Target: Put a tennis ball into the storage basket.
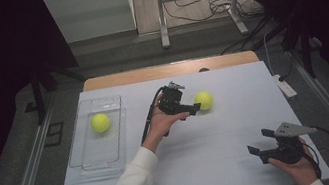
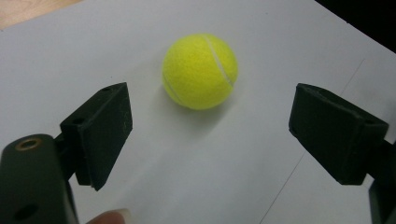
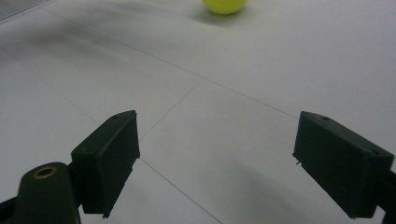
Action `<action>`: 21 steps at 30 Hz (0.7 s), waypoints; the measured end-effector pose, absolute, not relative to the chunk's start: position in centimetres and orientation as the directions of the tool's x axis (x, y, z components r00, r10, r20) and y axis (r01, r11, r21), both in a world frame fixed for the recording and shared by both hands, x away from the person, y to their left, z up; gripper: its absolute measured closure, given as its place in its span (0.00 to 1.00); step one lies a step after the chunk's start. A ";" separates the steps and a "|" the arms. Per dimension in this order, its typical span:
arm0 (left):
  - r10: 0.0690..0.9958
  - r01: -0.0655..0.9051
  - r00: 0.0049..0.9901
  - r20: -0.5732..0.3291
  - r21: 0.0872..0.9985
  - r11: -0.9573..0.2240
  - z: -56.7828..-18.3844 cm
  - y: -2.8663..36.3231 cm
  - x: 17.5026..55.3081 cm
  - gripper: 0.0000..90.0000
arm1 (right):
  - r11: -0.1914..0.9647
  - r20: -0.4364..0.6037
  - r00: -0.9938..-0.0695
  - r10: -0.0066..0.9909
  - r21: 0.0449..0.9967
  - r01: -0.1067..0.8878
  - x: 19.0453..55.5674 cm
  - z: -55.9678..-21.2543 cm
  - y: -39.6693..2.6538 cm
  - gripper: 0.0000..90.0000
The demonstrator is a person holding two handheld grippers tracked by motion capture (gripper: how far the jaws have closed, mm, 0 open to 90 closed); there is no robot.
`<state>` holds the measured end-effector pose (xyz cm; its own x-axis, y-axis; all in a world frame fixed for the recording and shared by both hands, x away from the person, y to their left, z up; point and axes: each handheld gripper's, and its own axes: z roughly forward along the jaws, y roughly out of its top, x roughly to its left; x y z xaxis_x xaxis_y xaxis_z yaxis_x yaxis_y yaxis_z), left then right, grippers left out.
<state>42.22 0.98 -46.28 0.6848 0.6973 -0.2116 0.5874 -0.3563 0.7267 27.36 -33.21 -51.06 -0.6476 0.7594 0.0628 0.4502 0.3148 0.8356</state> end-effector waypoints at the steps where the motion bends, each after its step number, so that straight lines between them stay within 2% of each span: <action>1: 0.698 0.588 0.684 -0.213 0.727 -0.355 -46.3 0.9 42.3 0.16 | 0.315 0.063 -0.648 0.759 0.836 0.450 27.4 -51.1 -33.2 0.16; 21: 0.691 0.593 0.688 -0.221 0.720 -0.361 -46.9 -0.2 43.0 0.16 | 0.308 0.074 -0.646 0.760 0.834 0.458 27.5 -51.2 -33.2 0.16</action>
<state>42.98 -0.18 -46.86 0.6879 0.6915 -0.2206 0.5934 -0.3607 0.7196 27.47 -33.24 -51.20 -0.6460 0.7598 0.0737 0.4576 0.3081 0.8341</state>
